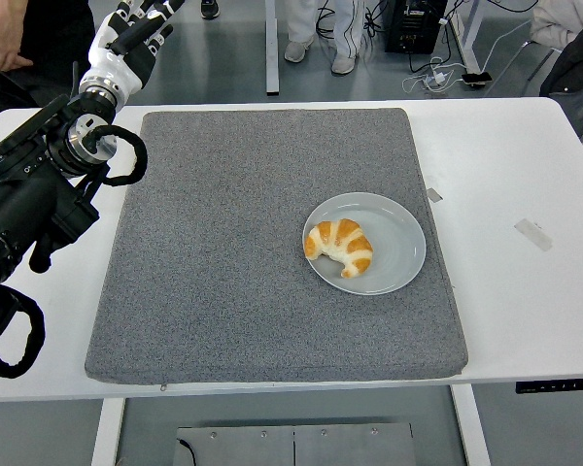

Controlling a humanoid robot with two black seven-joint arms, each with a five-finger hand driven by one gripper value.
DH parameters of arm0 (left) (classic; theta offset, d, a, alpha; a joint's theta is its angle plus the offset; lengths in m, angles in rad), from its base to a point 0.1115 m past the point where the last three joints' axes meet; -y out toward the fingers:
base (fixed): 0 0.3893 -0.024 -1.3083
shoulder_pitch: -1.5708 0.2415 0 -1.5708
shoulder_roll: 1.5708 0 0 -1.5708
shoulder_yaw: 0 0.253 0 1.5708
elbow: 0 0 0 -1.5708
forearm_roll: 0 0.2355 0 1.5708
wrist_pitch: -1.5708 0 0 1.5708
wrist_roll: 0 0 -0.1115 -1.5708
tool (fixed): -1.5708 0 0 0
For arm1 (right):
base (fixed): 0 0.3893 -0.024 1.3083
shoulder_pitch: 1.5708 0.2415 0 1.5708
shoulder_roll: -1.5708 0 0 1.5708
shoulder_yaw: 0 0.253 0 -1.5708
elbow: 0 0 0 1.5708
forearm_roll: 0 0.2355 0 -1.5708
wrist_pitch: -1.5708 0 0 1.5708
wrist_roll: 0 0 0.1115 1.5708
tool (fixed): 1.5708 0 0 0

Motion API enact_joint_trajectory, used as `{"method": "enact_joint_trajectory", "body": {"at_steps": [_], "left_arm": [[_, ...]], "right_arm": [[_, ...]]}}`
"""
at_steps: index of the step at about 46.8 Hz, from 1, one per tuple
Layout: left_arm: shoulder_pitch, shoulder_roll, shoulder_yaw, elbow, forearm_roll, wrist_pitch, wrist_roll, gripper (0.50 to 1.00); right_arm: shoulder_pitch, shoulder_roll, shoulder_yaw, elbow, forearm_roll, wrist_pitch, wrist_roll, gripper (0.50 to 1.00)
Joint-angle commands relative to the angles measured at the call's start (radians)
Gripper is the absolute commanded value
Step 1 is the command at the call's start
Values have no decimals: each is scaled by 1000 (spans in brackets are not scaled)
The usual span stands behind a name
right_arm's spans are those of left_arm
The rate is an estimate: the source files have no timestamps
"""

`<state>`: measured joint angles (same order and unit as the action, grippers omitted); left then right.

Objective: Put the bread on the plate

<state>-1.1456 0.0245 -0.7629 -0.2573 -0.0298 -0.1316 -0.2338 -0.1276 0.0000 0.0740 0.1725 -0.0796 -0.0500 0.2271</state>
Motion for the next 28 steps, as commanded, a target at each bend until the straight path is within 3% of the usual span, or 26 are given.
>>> {"method": "enact_joint_trajectory", "body": {"at_steps": [1, 28], "left_arm": [[12, -24, -15, 0, -16, 0, 1, 980], [27, -25, -41, 0, -88, 0, 21, 981]], "right_arm": [[-4, 0, 0, 1, 0, -1, 0, 1000], [-14, 0, 1, 2, 1, 1, -2, 1000]]}}
